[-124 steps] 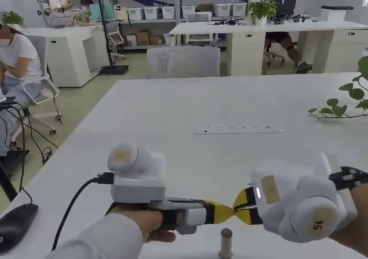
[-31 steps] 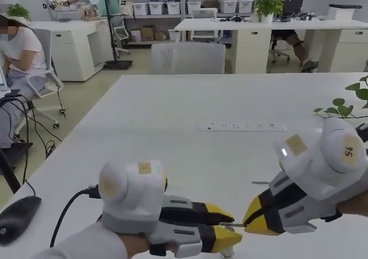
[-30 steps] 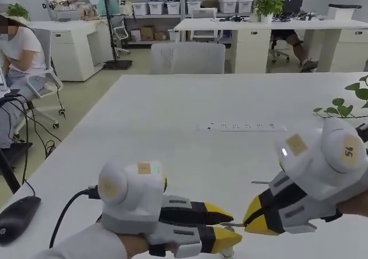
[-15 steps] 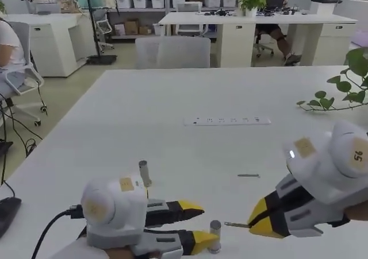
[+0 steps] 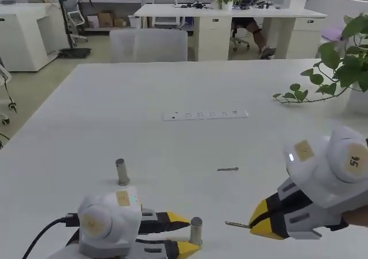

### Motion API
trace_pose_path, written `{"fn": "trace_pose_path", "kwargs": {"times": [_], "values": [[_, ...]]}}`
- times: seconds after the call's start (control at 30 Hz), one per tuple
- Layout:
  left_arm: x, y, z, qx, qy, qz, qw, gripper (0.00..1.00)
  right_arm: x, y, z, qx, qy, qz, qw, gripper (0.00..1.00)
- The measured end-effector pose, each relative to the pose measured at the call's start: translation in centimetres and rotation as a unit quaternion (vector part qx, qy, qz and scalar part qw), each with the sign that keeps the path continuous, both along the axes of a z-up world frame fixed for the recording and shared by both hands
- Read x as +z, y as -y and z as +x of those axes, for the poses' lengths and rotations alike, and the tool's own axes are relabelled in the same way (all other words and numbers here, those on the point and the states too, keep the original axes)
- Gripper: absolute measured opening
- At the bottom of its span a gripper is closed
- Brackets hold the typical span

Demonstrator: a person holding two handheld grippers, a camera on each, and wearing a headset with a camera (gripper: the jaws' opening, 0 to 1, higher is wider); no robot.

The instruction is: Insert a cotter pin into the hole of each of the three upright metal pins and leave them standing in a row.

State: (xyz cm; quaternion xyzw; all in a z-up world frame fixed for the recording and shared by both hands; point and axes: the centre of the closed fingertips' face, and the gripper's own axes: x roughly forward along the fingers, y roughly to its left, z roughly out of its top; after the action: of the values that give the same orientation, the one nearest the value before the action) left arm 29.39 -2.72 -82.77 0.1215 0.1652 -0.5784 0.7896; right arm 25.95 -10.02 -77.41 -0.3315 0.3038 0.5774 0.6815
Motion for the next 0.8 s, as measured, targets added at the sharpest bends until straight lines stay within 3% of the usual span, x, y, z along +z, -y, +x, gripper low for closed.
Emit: {"fn": "trace_pose_path", "kwargs": {"times": [0.2, 0.37, 0.8], "values": [[-0.3, 0.3, 0.4, -0.009, 0.011, -0.013, 0.9998, 0.21, -0.3, 0.1, -0.1, -0.009, -0.007, -0.004, 0.9999, 0.03], [-1.2, 0.5, 0.5, -0.006, -0.005, -0.023, 0.9997, 0.19, -0.6, -0.1, 0.4, -0.023, -0.011, -0.009, 0.9996, 0.03], [-2.1, 0.9, 0.9, 0.0, 0.0, -0.032, 0.9995, 0.12, -2.4, -1.5, 0.9, -0.073, -0.031, -0.022, 0.9966, 0.03]]}}
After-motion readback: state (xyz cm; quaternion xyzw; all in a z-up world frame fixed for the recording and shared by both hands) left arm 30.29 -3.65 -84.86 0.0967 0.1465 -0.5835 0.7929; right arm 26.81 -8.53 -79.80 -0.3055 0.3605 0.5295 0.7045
